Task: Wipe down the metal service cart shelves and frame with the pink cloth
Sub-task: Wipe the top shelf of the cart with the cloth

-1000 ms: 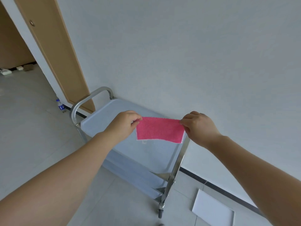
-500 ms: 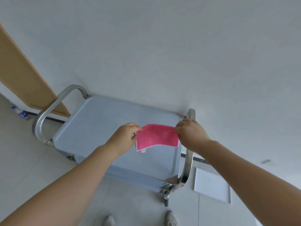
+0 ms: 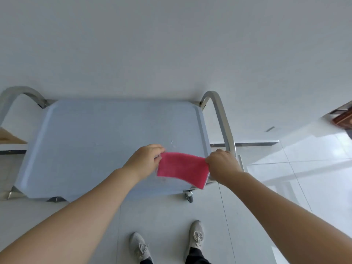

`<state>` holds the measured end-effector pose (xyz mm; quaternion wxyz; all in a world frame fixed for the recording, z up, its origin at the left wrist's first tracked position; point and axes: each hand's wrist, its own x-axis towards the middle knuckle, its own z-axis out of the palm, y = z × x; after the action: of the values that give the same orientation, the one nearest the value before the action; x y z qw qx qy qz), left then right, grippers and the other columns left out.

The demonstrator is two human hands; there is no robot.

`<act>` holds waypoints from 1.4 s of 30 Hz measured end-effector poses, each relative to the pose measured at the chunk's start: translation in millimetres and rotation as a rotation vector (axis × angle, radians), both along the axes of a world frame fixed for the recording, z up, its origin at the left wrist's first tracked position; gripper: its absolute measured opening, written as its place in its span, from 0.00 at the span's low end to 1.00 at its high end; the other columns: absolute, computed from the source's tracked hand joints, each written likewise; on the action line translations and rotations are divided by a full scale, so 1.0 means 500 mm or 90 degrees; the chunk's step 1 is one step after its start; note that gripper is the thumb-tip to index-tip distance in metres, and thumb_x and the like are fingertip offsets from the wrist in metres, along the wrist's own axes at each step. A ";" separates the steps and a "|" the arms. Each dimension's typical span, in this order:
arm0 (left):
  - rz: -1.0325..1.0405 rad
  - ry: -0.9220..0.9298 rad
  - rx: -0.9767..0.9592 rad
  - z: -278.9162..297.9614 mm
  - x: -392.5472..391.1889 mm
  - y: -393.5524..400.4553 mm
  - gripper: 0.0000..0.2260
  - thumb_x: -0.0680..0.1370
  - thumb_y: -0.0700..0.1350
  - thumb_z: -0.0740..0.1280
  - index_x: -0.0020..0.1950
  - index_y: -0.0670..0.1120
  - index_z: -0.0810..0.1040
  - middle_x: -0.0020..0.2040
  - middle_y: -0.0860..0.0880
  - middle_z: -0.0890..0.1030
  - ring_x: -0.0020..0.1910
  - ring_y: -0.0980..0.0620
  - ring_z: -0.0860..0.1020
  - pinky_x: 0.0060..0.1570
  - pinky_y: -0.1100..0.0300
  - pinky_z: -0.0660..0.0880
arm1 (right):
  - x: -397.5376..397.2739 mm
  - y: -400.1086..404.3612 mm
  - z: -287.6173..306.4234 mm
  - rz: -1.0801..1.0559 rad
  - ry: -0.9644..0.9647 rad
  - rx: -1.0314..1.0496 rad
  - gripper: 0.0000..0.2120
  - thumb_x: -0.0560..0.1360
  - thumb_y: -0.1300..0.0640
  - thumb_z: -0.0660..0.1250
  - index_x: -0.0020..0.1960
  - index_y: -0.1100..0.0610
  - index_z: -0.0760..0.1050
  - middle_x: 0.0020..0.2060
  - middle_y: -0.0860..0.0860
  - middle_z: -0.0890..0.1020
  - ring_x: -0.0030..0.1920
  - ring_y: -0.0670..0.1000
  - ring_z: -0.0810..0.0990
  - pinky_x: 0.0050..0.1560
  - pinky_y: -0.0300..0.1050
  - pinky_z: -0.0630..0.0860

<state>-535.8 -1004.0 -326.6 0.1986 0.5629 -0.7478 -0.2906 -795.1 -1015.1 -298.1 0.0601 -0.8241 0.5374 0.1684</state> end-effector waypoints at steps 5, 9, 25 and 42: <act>-0.010 -0.059 -0.004 -0.086 0.001 0.012 0.12 0.75 0.40 0.64 0.58 0.42 0.78 0.59 0.45 0.79 0.59 0.46 0.75 0.54 0.50 0.75 | 0.014 0.002 -0.084 0.022 0.092 0.115 0.13 0.72 0.65 0.62 0.55 0.57 0.75 0.51 0.53 0.76 0.52 0.54 0.75 0.53 0.48 0.75; -0.005 -0.092 -0.021 -0.140 0.008 0.038 0.11 0.74 0.39 0.63 0.56 0.42 0.78 0.57 0.45 0.79 0.58 0.46 0.75 0.52 0.52 0.75 | 0.014 0.016 -0.151 0.176 0.013 0.152 0.22 0.73 0.65 0.60 0.66 0.54 0.68 0.66 0.55 0.71 0.65 0.56 0.70 0.66 0.52 0.69; 0.085 -0.201 -0.085 -0.239 0.047 0.066 0.15 0.71 0.35 0.71 0.57 0.36 0.78 0.62 0.38 0.77 0.61 0.38 0.75 0.59 0.43 0.72 | 0.040 -0.088 -0.318 0.373 -0.033 0.053 0.26 0.81 0.46 0.42 0.74 0.52 0.37 0.73 0.50 0.38 0.73 0.50 0.33 0.70 0.45 0.28; 0.006 -0.206 -0.091 -0.283 0.055 0.023 0.20 0.76 0.44 0.53 0.63 0.39 0.75 0.68 0.40 0.71 0.67 0.40 0.69 0.65 0.44 0.67 | 0.013 -0.038 -0.347 0.215 -0.125 0.043 0.27 0.80 0.42 0.41 0.76 0.50 0.44 0.75 0.48 0.48 0.76 0.49 0.42 0.74 0.47 0.41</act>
<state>-508.2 -992.3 -468.0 0.1168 0.5900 -0.7863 -0.1414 -788.6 -1034.1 -471.5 0.1110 -0.9125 0.3772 0.1131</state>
